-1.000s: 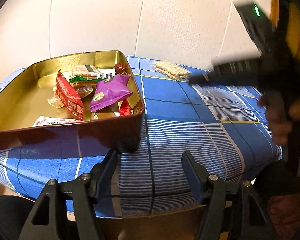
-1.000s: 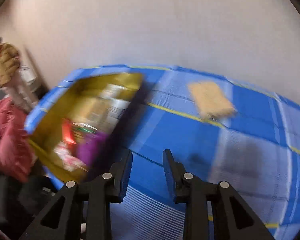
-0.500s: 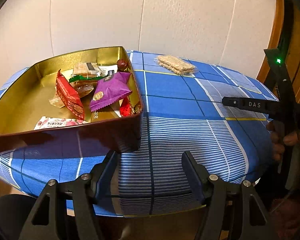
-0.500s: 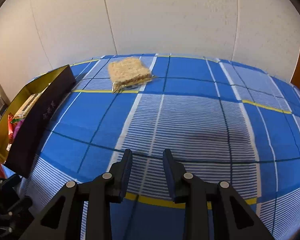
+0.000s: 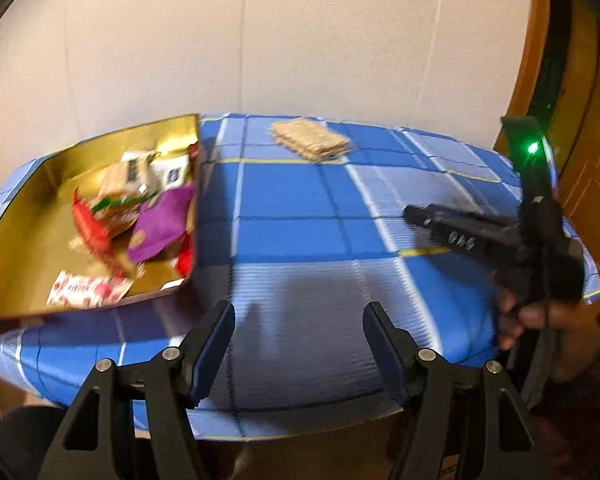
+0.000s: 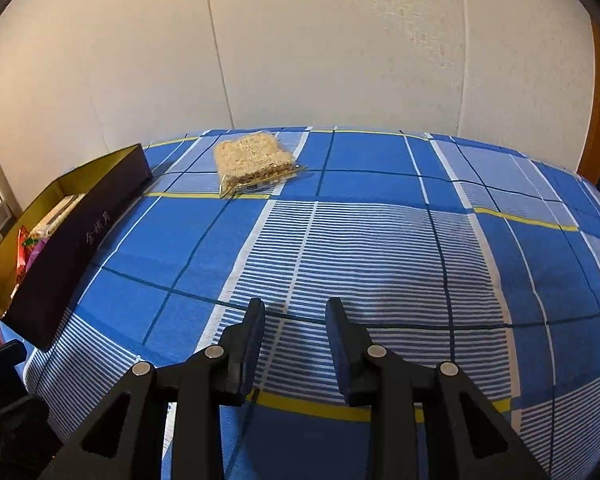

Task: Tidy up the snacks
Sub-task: 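Move the left gripper to the clear puffed rice bag and grasp it, then carry the puffed rice bag into the gold tray with the left gripper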

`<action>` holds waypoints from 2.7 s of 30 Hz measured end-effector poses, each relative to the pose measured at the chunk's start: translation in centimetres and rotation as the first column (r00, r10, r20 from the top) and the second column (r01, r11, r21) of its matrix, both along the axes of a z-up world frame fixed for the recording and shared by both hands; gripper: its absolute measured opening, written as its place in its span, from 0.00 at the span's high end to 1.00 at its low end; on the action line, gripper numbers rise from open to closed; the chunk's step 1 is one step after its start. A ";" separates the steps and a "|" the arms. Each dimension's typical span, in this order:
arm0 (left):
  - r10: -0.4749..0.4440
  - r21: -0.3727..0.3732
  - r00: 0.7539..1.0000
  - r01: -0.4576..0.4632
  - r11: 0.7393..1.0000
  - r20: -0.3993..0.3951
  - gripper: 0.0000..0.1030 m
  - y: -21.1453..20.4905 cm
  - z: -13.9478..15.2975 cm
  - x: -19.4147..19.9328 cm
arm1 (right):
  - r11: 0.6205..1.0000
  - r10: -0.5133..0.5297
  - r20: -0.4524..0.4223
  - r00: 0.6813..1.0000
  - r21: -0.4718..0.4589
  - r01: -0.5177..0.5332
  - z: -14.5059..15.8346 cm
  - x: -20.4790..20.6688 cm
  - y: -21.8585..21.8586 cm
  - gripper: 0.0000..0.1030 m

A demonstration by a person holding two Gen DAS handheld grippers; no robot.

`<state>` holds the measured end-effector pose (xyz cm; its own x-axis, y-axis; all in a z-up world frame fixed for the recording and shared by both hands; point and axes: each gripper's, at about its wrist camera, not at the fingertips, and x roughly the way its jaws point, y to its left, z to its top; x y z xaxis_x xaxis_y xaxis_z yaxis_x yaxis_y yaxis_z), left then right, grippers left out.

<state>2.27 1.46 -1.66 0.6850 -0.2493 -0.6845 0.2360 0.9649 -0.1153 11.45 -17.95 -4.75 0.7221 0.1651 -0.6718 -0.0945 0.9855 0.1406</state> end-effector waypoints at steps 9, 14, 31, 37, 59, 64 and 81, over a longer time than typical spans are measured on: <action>-0.008 -0.052 0.998 0.005 0.999 -0.063 0.35 -1.8 3.1 7.4 | 1.000 0.001 0.003 1.000 0.018 -0.001 -0.1 0.0 -0.2 0.69; 0.025 -0.080 0.989 -0.037 0.996 -0.144 0.34 -2.7 4.0 14.2 | 0.999 0.005 0.006 1.000 0.038 -0.005 -0.1 0.0 -0.5 0.67; 0.261 -0.120 0.864 -0.341 0.932 -0.430 0.02 -5.0 1.1 30.5 | 0.979 0.027 -0.003 1.000 0.204 -0.026 -0.3 0.4 -2.2 0.63; 0.277 0.000 0.845 -0.311 0.950 -0.456 0.01 -7.3 -0.7 32.1 | 0.959 0.033 -0.017 0.999 0.283 -0.027 -0.4 1.0 -3.2 0.63; 0.075 0.072 0.959 -0.057 0.996 -0.273 0.24 -4.9 -0.7 15.2 | 0.960 -0.063 -0.019 0.998 0.274 0.066 -0.3 1.3 -4.2 0.63; 0.021 0.077 0.974 -0.004 0.997 -0.224 0.24 -5.2 -0.8 10.9 | 0.960 -0.076 -0.019 0.997 0.269 0.078 -0.4 1.0 -4.3 0.63; -0.014 0.073 0.999 0.017 0.997 -0.030 0.22 -5.3 -2.4 5.9 | 0.992 -0.089 -0.004 0.996 0.084 0.090 -0.3 -0.5 -2.8 0.63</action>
<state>8.18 -3.86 -4.11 0.6606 -0.2079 -0.7214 0.2486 0.9673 -0.0511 10.93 -20.79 -5.06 0.7362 0.1557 -0.6586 -0.0063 0.9747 0.2234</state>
